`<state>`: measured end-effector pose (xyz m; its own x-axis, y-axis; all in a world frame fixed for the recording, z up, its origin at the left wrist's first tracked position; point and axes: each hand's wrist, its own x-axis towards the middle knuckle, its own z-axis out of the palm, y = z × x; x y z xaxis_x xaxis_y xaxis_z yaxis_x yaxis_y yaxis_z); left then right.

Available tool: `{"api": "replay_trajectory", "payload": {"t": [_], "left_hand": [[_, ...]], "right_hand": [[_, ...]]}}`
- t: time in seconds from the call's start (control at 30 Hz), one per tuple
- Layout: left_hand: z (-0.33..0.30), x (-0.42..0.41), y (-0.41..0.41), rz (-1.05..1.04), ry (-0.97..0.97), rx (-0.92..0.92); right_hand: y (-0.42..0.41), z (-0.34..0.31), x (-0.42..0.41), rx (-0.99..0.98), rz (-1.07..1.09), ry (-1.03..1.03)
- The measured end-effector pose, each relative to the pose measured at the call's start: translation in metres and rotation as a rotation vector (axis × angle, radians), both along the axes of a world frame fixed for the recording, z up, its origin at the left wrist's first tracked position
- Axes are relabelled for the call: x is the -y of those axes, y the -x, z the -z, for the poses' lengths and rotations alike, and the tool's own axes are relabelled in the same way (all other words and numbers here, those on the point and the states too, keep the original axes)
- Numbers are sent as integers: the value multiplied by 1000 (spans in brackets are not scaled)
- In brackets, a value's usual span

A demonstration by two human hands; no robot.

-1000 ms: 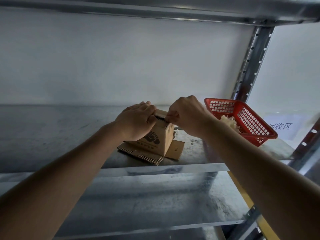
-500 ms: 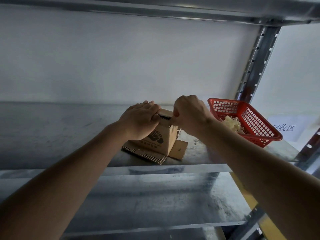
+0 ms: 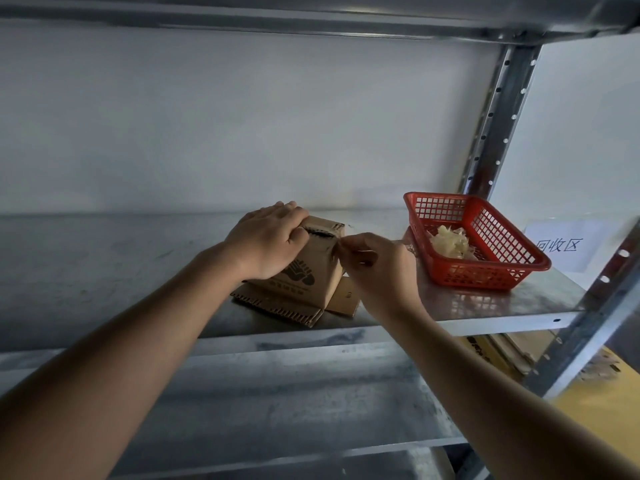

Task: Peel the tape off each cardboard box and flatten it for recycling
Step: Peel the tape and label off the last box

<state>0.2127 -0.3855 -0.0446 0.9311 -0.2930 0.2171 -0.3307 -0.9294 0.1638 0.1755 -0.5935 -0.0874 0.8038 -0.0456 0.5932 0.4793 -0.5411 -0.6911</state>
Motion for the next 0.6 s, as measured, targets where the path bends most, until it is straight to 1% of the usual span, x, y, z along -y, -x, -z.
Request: {"api": "replay_trajectory", "payload": {"t": [0.1,0.17,0.37,0.43,0.5,0.6], "left_hand": [[0,-1,-1,-5,2,3],[0,-2,0,-4,8,-6],[-2,-3,4,21,46,-54],[-2,-3,3,19,51,-52],[-1,-4,2,21,42,-45],[-1,-4,1,28,40,-39]], "right_hand": [[1,6,-8,44,59,-49],[0,7,-9,41,74,-55],[-5,7,-4,42,51,9],[-7,6,-1,69,27,18],[-8,2,5,160,-10,112],[-8,-8,16,341,-44,395]]}}
